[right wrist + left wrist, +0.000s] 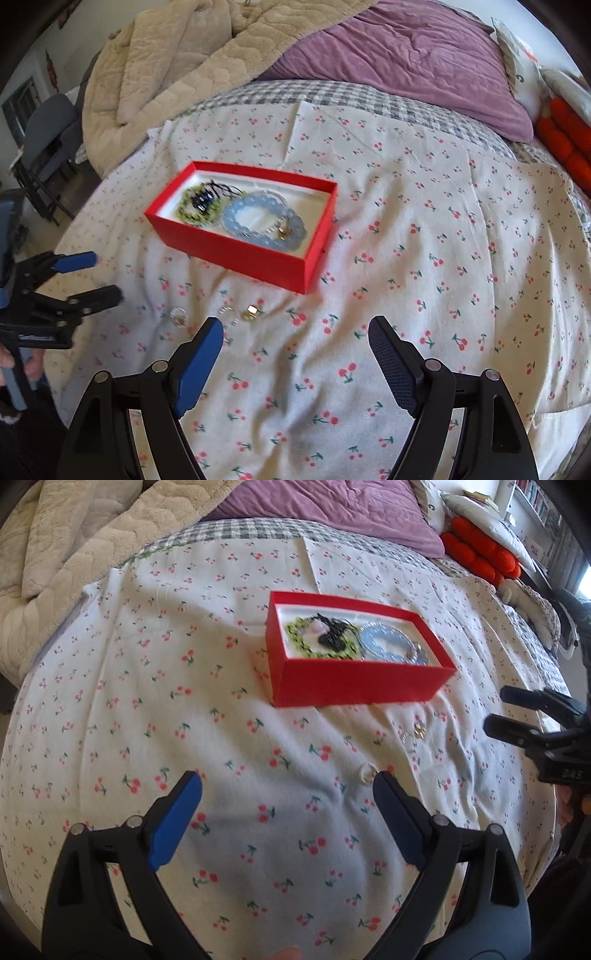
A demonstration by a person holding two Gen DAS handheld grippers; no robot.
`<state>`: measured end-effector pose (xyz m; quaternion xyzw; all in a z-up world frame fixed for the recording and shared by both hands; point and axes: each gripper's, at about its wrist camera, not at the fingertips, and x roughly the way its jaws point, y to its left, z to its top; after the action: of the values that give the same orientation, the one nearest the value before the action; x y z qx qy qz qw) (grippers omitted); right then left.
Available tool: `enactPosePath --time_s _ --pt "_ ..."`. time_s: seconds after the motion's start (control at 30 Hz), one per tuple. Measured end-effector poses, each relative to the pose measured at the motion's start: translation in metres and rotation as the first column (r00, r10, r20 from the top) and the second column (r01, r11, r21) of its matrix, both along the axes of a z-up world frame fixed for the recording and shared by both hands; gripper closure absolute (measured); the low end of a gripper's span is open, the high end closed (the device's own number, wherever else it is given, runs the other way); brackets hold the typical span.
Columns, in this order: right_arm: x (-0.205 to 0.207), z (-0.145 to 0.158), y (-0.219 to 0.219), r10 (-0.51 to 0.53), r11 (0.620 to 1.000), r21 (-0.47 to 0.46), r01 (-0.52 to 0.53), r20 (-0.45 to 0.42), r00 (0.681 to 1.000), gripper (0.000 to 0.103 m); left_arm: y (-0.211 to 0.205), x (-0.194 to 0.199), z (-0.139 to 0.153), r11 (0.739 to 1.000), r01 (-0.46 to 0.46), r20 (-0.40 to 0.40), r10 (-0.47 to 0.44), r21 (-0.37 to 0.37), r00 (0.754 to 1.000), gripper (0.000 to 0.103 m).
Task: Organize jewelry
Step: 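Withdraw both open tools from the box toward the remaining rings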
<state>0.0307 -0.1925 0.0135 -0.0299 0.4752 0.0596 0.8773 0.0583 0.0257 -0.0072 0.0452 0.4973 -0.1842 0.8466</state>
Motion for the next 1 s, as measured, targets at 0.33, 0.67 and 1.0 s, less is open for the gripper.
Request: enactPosePath --time_s 0.33,0.67,1.0 --pt "-0.017 -0.012 -0.023 -0.009 1.0 0.014 0.008 0.012 1.0 0.021 -0.026 -0.029 -0.022 0.989 0.129 0.038 -0.132 0.078 0.99 0.009" --pt "-0.015 -0.05 -0.021 0.008 0.999 -0.035 -0.01 -0.055 0.998 0.021 -0.058 -0.036 -0.042 0.958 0.277 0.052 -0.281 0.072 0.958 0.024" --pt "-0.013 -0.058 -0.006 0.066 0.997 -0.031 -0.068 -0.053 0.996 0.021 -0.06 -0.022 -0.045 0.952 0.305 0.05 -0.306 0.028 0.951 0.051"
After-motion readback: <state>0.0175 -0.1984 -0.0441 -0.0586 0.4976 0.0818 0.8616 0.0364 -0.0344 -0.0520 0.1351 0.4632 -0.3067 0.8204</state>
